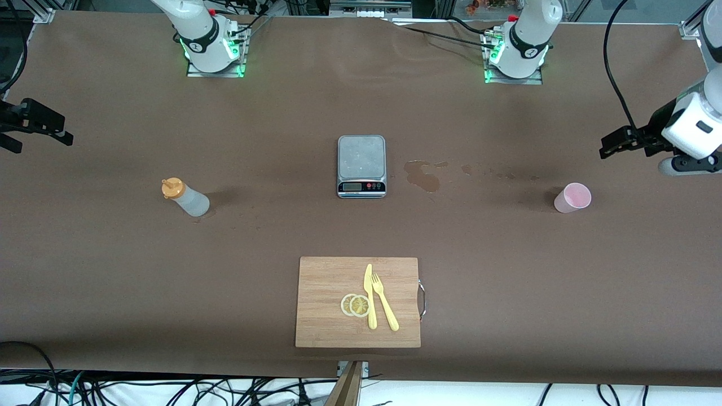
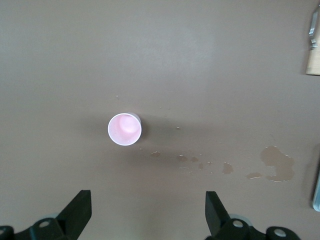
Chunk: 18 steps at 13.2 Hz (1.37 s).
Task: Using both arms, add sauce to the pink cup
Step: 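Reach the left gripper down to the pink cup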
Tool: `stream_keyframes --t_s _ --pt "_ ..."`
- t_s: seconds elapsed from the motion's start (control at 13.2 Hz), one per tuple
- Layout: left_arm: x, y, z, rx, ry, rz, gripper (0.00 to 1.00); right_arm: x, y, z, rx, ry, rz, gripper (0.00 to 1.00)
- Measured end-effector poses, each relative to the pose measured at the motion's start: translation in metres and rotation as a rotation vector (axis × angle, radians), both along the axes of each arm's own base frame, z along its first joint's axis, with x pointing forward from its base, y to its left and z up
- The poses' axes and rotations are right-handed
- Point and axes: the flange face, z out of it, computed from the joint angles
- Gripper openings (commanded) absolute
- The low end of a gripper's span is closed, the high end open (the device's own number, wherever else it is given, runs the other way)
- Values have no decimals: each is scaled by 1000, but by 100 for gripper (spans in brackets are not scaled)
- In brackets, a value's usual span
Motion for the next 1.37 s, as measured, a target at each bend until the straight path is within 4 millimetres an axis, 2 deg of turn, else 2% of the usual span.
stream_keyframes --t_s 0.15,0.46,0.61,0.68,0.83,1.14,1.37 --pt "9 28 -22 0 35 50 100 0 0 0 0 0 1 100" --pt "18 105 -64 -16 67 83 99 0 1 0 0 -1 1 100" --pt "16 136 -88 -43 77 55 99 0 1 0 0 -1 1 100" --pt "12 145 -103 -58 96 36 98 0 0 0 0 -1 1 100" --pt "4 154 -135 -71 99 12 98 0 0 0 0 -1 1 100" --pt "7 155 -191 -152 18 73 98 0 -3 0 -1 -2 -5 100" --pt "5 163 -232 -145 7 100 94 0 -5 0 -1 -2 -8 100"
